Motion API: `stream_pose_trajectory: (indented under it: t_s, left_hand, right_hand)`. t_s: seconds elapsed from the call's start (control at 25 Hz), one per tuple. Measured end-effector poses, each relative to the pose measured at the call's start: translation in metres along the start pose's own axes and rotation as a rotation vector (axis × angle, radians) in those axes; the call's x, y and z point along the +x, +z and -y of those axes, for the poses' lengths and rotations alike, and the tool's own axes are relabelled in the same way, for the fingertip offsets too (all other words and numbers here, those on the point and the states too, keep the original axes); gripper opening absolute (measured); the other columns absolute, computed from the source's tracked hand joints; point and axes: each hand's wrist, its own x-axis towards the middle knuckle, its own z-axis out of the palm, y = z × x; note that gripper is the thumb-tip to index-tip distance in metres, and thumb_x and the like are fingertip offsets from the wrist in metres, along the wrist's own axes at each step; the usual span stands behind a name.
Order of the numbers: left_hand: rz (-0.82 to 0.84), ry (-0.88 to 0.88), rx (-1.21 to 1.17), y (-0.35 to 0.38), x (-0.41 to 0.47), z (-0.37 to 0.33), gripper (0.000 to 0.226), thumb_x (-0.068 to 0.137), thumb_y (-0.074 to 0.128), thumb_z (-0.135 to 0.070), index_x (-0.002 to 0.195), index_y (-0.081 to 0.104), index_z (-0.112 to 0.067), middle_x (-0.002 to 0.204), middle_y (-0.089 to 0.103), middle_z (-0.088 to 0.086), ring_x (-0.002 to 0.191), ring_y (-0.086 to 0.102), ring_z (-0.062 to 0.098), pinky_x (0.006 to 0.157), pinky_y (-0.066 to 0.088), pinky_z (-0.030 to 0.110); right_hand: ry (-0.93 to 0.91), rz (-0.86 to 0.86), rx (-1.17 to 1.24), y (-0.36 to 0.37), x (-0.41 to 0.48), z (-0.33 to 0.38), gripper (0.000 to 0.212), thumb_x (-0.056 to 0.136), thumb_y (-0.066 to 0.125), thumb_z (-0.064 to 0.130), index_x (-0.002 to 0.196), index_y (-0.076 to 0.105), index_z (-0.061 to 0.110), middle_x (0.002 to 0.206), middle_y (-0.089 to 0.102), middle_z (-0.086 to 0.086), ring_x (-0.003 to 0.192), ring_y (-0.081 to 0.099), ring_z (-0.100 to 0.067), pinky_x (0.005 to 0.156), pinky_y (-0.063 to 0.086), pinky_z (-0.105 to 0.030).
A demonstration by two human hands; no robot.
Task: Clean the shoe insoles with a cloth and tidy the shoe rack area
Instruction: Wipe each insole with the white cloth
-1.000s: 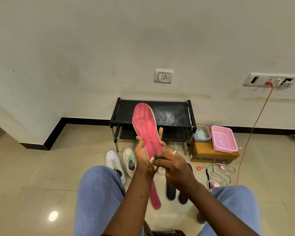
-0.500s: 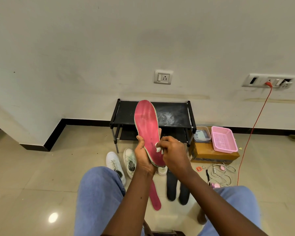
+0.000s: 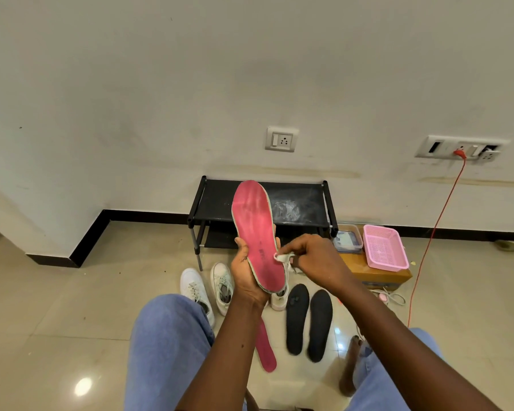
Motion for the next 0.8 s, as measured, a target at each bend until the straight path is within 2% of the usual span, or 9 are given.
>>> stream_pose_trajectory:
  t_s: [0.12,0.2,0.32,0.44,0.52,0.6,0.64,0.72,0.8]
  left_hand:
    - [0.012,-0.033,0.085,0.005,-0.005,0.0,0.063,0.094,0.027,-0.058,0.112,0.059,-0.008,0.089,0.069,0.012,0.077,0.067,0.027,0.066,0.058,0.035]
    - [0.022,-0.049,0.093,0.001,-0.006,0.001,0.062,0.09,0.033,-0.059,0.112,0.059,-0.007,0.087,0.068,0.013,0.078,0.068,0.028,0.068,0.058,0.036]
    - [0.091,-0.039,0.048,-0.004,-0.005,-0.006,0.068,0.079,0.048,-0.061,0.12,0.058,-0.008,0.107,0.06,0.015,0.094,0.062,0.031,0.082,0.052,0.042]
    - [0.17,-0.06,-0.042,-0.005,-0.001,-0.013,0.087,0.065,0.076,-0.055,0.134,0.051,-0.008,0.131,0.054,0.017,0.111,0.059,0.036,0.09,0.051,0.048]
    - [0.171,-0.08,-0.013,-0.005,0.002,-0.015,0.099,0.062,0.08,-0.053,0.142,0.041,-0.008,0.134,0.051,0.016,0.108,0.06,0.034,0.088,0.053,0.043]
    - [0.166,-0.117,0.021,-0.004,0.003,-0.014,0.104,0.061,0.08,-0.052,0.142,0.038,-0.005,0.119,0.058,0.016,0.09,0.064,0.03,0.078,0.055,0.037]
    - [0.15,-0.126,0.032,0.0,0.0,-0.013,0.095,0.063,0.078,-0.052,0.137,0.044,-0.002,0.109,0.062,0.016,0.084,0.066,0.029,0.074,0.056,0.035]
    - [0.116,-0.111,0.047,0.004,-0.002,-0.01,0.063,0.072,0.066,-0.048,0.11,0.066,0.003,0.091,0.069,0.017,0.075,0.069,0.028,0.067,0.058,0.034]
    - [0.096,-0.063,0.053,0.006,-0.004,-0.007,0.049,0.068,0.066,-0.042,0.087,0.074,0.003,0.082,0.07,0.018,0.071,0.071,0.028,0.062,0.059,0.035]
  right_hand:
    - [0.212,0.117,0.424,0.006,0.007,0.008,0.046,0.073,0.047,-0.017,0.101,0.071,0.009,0.102,0.069,-0.012,0.081,0.059,-0.028,0.07,0.046,-0.03]
    - [0.283,0.17,0.584,0.009,0.008,0.01,0.044,0.073,0.043,-0.023,0.103,0.068,-0.002,0.092,0.068,-0.017,0.077,0.06,-0.023,0.067,0.048,-0.025]
    - [0.342,0.216,0.718,0.011,0.007,0.008,0.043,0.073,0.036,-0.027,0.101,0.065,-0.011,0.081,0.066,-0.011,0.07,0.061,-0.014,0.059,0.05,-0.018]
    - [0.418,0.289,0.783,0.016,-0.002,0.007,0.041,0.075,0.035,-0.027,0.101,0.063,-0.013,0.089,0.063,-0.007,0.083,0.058,-0.009,0.063,0.046,-0.019]
    - [0.408,0.286,0.721,0.017,-0.01,0.008,0.036,0.075,0.041,-0.024,0.096,0.067,-0.009,0.084,0.065,-0.01,0.074,0.06,-0.014,0.062,0.048,-0.021]
    - [0.351,0.174,0.557,0.013,-0.014,0.011,0.028,0.073,0.053,-0.016,0.085,0.072,0.001,0.079,0.069,-0.015,0.065,0.059,-0.018,0.061,0.048,-0.025]
    - [0.311,0.089,0.445,0.012,-0.015,0.014,0.024,0.073,0.058,-0.01,0.084,0.073,0.005,0.082,0.07,-0.014,0.065,0.059,-0.017,0.06,0.047,-0.023]
    - [0.186,-0.026,0.205,0.011,-0.014,0.024,0.021,0.079,0.064,0.004,0.097,0.073,0.01,0.089,0.07,-0.003,0.065,0.057,-0.005,0.057,0.042,-0.004]
    - [0.03,-0.042,0.002,0.019,-0.014,0.034,0.024,0.086,0.063,0.015,0.109,0.069,0.013,0.101,0.067,0.0,0.076,0.057,-0.003,0.064,0.04,-0.001]
